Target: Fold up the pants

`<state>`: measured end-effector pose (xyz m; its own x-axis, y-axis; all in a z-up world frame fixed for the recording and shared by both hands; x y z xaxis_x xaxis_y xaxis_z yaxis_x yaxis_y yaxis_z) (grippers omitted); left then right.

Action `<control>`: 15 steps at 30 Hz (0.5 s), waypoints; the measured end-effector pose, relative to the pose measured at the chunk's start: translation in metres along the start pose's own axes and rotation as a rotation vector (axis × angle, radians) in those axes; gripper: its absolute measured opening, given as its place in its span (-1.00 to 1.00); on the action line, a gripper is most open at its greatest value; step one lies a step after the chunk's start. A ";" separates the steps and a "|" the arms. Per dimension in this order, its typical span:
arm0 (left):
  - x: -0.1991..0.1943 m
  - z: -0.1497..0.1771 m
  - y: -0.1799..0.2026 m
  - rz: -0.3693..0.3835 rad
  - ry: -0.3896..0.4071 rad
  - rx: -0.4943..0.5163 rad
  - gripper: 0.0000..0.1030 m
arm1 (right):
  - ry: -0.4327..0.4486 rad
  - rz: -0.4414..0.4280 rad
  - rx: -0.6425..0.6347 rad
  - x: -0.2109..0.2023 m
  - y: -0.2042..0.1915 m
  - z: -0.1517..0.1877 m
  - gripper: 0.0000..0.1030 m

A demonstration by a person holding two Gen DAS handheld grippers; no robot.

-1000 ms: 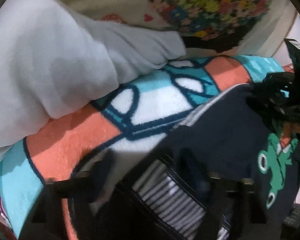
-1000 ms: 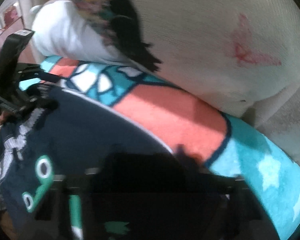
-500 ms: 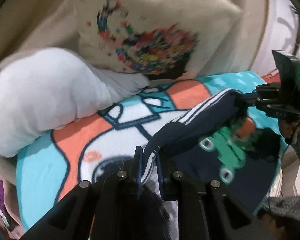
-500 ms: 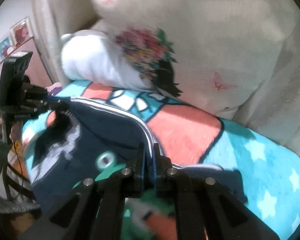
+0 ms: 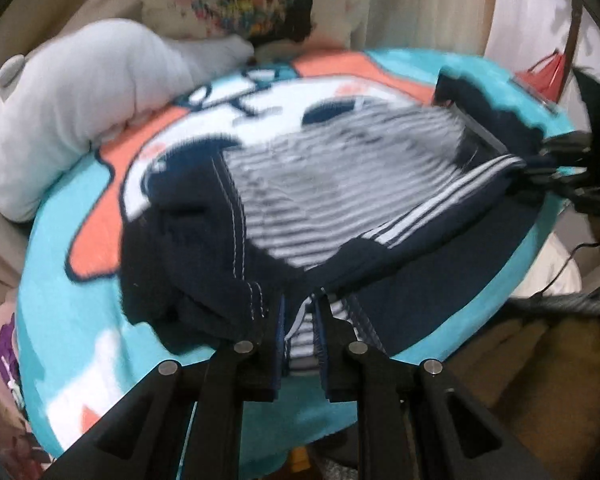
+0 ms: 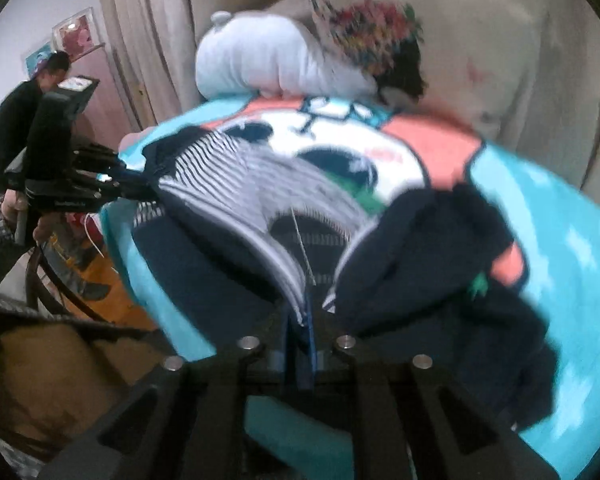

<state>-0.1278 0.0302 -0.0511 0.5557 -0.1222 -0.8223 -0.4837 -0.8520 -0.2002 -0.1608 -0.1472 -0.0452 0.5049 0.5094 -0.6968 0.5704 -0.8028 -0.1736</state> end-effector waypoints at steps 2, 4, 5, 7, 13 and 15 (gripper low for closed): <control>-0.002 0.000 0.002 -0.014 0.002 0.017 -0.66 | 0.021 0.001 0.042 -0.003 0.003 0.010 -0.73; -0.011 0.000 0.002 -0.002 0.002 0.024 -0.56 | 0.046 -0.014 0.090 -0.016 0.005 0.012 -0.64; -0.016 0.001 0.001 0.015 0.003 0.024 -0.49 | 0.070 0.010 0.095 -0.029 0.007 0.010 -0.53; -0.032 0.004 -0.001 0.057 0.002 0.016 -0.48 | 0.119 0.086 0.078 -0.053 0.012 0.004 -0.31; -0.078 -0.026 -0.015 0.164 0.122 -0.112 0.03 | 0.165 0.293 0.001 -0.064 0.024 -0.043 -0.25; -0.077 -0.045 -0.018 0.166 0.157 -0.148 0.23 | 0.143 0.379 -0.043 -0.041 0.025 -0.058 -0.25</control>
Point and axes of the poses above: each gripper's, at about its wrist camera, not at the fingertips, and x roughly the way its jaws point, y to its right, z to its underside, the point moved 10 cm from there along x, roughly the way its jaws point, and after that the axes turned 8 degrees about -z, right-handed, at the moved point
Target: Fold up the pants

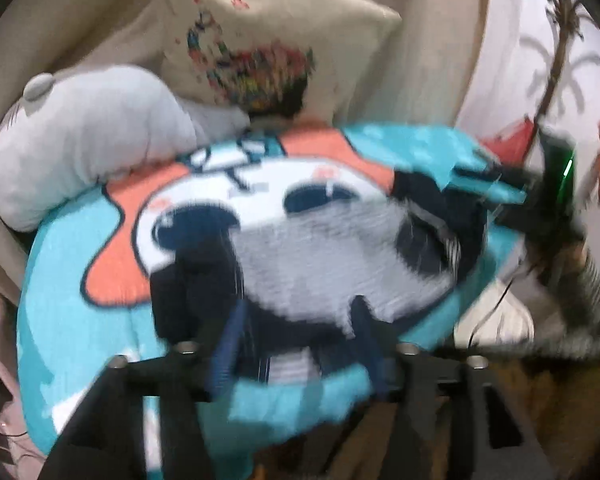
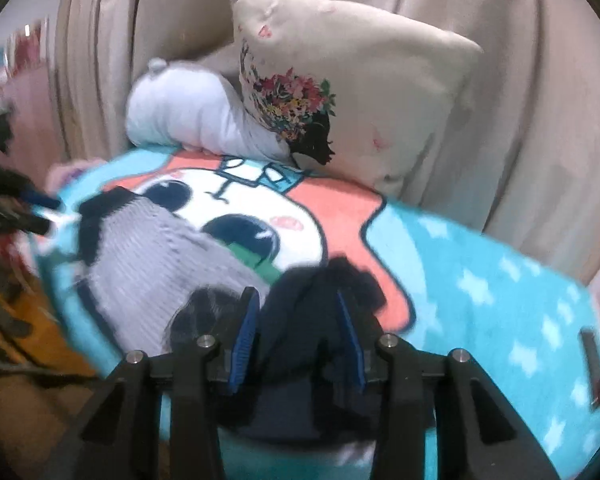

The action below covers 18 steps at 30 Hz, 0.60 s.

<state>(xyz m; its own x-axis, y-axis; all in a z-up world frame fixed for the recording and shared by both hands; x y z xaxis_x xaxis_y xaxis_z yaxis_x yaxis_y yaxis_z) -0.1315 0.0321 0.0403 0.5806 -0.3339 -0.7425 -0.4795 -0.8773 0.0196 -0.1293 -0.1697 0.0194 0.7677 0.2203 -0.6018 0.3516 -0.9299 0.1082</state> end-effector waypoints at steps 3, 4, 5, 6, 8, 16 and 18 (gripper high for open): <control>0.023 -0.021 -0.004 0.011 0.024 -0.054 0.26 | -0.041 0.150 -0.069 0.040 -0.007 -0.011 -0.25; 0.037 -0.022 -0.009 -0.027 0.016 -0.060 0.26 | -0.072 0.201 -0.076 0.053 -0.003 -0.010 -0.25; 0.049 -0.021 -0.014 -0.074 0.005 -0.050 0.26 | -0.098 0.222 -0.074 0.062 0.000 -0.007 -0.38; 0.065 -0.016 -0.020 -0.135 -0.015 -0.035 0.26 | -0.133 0.220 -0.051 0.071 0.006 0.000 -0.57; 0.092 0.002 -0.027 -0.216 -0.077 -0.022 0.26 | -0.164 0.183 0.030 0.072 0.020 0.013 -0.85; 0.099 0.020 -0.021 -0.236 -0.031 -0.015 0.29 | -0.073 0.220 0.410 -0.021 0.111 0.091 -0.85; 0.098 0.020 -0.020 -0.240 -0.017 -0.007 0.29 | -0.054 0.173 0.546 -0.030 0.126 0.119 -0.86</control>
Point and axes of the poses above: each gripper's, at about its wrist camera, not at the fingertips, and x roughly the way its jaws point, y to its right, z to its underside, the point moved 10 cm from there along x, roughly the way its jaws point, and after that the axes turned 8 degrees about -z, right-handed, at the moved point
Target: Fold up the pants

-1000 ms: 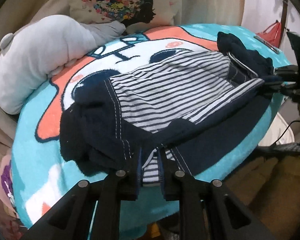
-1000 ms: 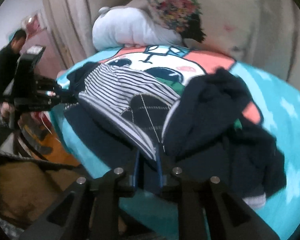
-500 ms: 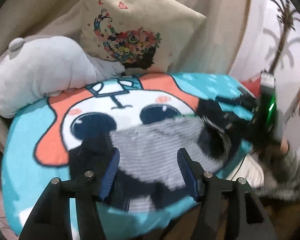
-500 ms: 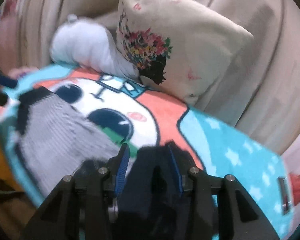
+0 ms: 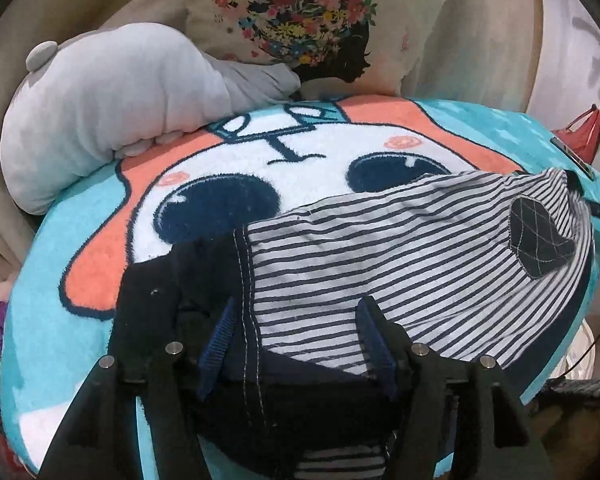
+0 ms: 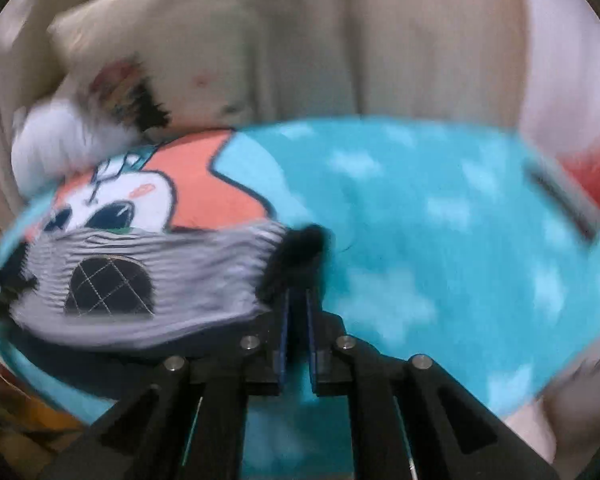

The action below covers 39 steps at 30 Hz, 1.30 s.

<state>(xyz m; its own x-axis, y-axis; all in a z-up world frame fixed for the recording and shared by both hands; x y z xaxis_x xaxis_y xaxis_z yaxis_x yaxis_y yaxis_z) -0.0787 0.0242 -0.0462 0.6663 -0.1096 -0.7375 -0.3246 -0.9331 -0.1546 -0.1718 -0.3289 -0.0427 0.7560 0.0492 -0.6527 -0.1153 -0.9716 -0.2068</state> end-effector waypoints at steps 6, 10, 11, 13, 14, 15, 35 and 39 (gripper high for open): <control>-0.013 -0.002 0.004 0.092 -0.008 -0.012 0.30 | 0.081 -0.010 0.193 -0.022 0.049 0.001 -0.82; -0.036 -0.019 -0.022 0.236 0.018 -0.193 0.51 | 0.141 -0.128 0.128 -0.024 0.021 -0.029 0.22; -0.036 -0.023 -0.033 0.229 0.025 -0.235 0.56 | 0.134 -0.172 0.121 -0.016 0.010 -0.032 0.22; -0.028 -0.024 -0.051 0.201 0.020 -0.290 0.57 | 0.083 -0.238 0.113 -0.002 -0.007 -0.033 0.22; -0.022 -0.024 -0.059 0.204 0.008 -0.323 0.58 | 0.058 -0.251 0.111 0.007 -0.014 -0.034 0.22; -0.015 -0.024 -0.065 0.219 -0.010 -0.351 0.60 | 0.036 -0.256 0.103 0.016 -0.019 -0.032 0.22; -0.008 -0.032 -0.032 0.215 -0.028 -0.267 -0.34 | -0.001 -0.246 -0.042 0.018 -0.057 -0.031 -0.64; -0.018 -0.065 -0.035 0.228 0.026 -0.275 -0.34 | 0.083 -0.251 -0.088 -0.003 -0.069 -0.066 -0.65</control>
Point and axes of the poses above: each gripper's, at about its wrist camera, not at the fingertips, and x roughly the way its jaws point, y to its right, z to its underside, the point moved 10 cm from there along x, roughly the way its jaws point, and after that the axes turned 8 degrees about -z, right-handed, at the moved point
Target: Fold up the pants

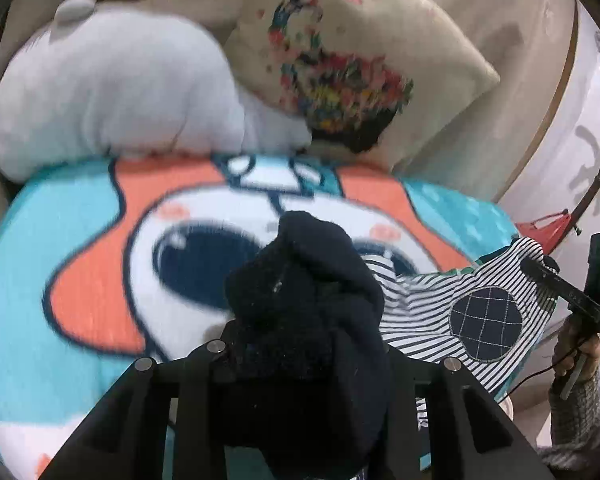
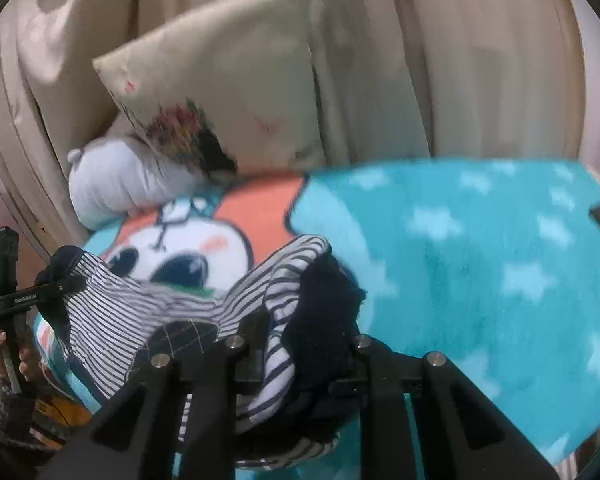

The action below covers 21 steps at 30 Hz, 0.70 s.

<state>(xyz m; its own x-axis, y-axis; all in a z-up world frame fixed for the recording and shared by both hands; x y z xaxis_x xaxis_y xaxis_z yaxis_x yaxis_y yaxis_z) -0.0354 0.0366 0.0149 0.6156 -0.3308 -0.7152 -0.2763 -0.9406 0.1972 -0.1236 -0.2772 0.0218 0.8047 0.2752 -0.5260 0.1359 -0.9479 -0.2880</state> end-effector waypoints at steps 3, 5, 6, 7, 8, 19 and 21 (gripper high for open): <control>0.007 -0.021 -0.001 -0.022 0.023 -0.006 -0.34 | 0.038 0.013 -0.008 0.000 0.003 -0.022 -0.64; 0.019 -0.026 -0.008 -0.035 0.006 -0.022 -0.32 | 0.041 0.016 0.013 0.007 0.012 -0.029 -0.64; 0.028 -0.025 -0.012 -0.061 -0.009 -0.020 -0.30 | 0.035 0.014 0.034 0.012 0.019 -0.029 -0.64; 0.039 -0.019 -0.017 -0.100 -0.033 -0.012 -0.20 | 0.020 0.016 0.053 0.021 0.025 -0.025 -0.64; 0.048 -0.012 -0.021 -0.127 -0.063 -0.006 -0.12 | 0.001 0.025 0.062 0.029 0.032 -0.019 -0.63; -0.006 0.003 -0.035 -0.186 -0.053 0.048 0.16 | 0.023 0.205 0.087 0.007 0.068 -0.003 0.02; -0.021 -0.006 -0.028 -0.155 -0.016 0.036 0.20 | 0.070 0.224 0.070 -0.008 0.063 -0.014 0.02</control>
<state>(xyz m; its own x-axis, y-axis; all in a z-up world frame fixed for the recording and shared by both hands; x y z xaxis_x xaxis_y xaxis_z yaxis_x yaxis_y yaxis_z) -0.0357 0.0697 0.0282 0.6414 -0.1809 -0.7456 -0.2059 -0.9767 0.0599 -0.1135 -0.3413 0.0188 0.8486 0.0456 -0.5271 -0.0884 -0.9700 -0.2263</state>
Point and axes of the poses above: each gripper's, at about its wrist camera, not at the fingertips, and x roughly the way its jaws point, y to its right, z to its underside, the point moved 10 cm from there along x, roughly the way its jaws point, and after that the axes turned 8 degrees about -z, right-handed, at the moved point
